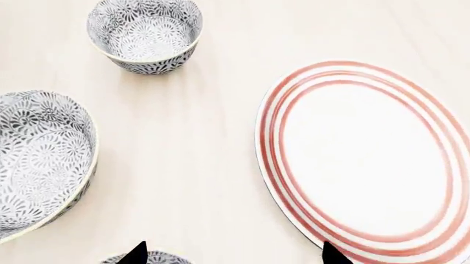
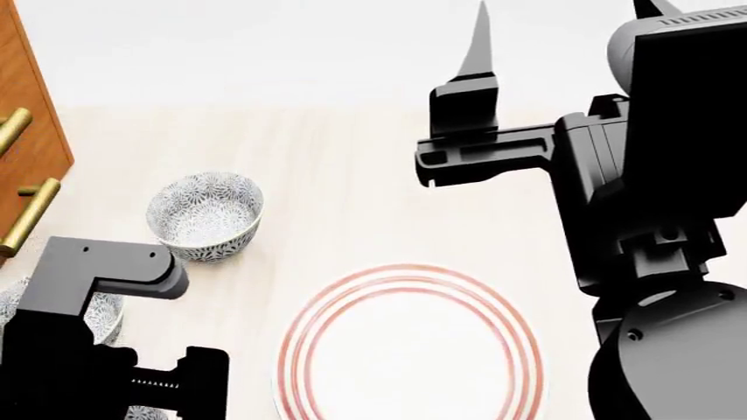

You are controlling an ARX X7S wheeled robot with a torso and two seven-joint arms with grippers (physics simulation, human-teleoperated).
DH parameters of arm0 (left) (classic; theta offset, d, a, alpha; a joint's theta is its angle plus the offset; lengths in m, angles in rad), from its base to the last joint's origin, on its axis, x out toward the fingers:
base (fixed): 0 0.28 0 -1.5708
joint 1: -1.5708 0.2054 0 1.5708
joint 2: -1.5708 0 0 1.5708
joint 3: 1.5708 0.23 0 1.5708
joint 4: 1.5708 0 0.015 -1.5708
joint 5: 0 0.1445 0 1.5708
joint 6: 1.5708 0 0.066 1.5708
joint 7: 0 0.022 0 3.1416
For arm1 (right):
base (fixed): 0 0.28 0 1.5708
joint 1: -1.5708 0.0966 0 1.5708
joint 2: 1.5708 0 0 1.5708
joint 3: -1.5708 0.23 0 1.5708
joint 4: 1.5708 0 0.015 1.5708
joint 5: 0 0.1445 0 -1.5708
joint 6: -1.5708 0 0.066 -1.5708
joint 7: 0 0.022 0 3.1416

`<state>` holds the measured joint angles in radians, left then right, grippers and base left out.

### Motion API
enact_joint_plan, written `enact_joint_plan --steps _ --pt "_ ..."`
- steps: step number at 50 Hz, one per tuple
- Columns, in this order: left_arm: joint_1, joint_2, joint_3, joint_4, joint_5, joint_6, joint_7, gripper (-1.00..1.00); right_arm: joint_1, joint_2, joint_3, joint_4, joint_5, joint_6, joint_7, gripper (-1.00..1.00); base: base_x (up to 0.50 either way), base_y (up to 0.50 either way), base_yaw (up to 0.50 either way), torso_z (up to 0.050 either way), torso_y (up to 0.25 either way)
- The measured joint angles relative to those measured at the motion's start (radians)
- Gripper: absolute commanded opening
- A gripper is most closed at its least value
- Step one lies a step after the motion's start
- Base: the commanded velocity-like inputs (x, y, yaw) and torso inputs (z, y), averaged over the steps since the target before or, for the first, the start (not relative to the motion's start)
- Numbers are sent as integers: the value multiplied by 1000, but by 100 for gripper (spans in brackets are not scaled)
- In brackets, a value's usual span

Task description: Put the bowl at the front on the plate.

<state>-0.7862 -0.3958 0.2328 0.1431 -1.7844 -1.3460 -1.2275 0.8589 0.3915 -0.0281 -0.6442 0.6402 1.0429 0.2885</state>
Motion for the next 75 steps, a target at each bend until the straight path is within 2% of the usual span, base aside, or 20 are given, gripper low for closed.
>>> enact_joint_plan --steps 75 --pt "172 -50 97 -23 29 67 72 100 -13 27 -8 1 9 -27 24 100 0 0 0 0 0"
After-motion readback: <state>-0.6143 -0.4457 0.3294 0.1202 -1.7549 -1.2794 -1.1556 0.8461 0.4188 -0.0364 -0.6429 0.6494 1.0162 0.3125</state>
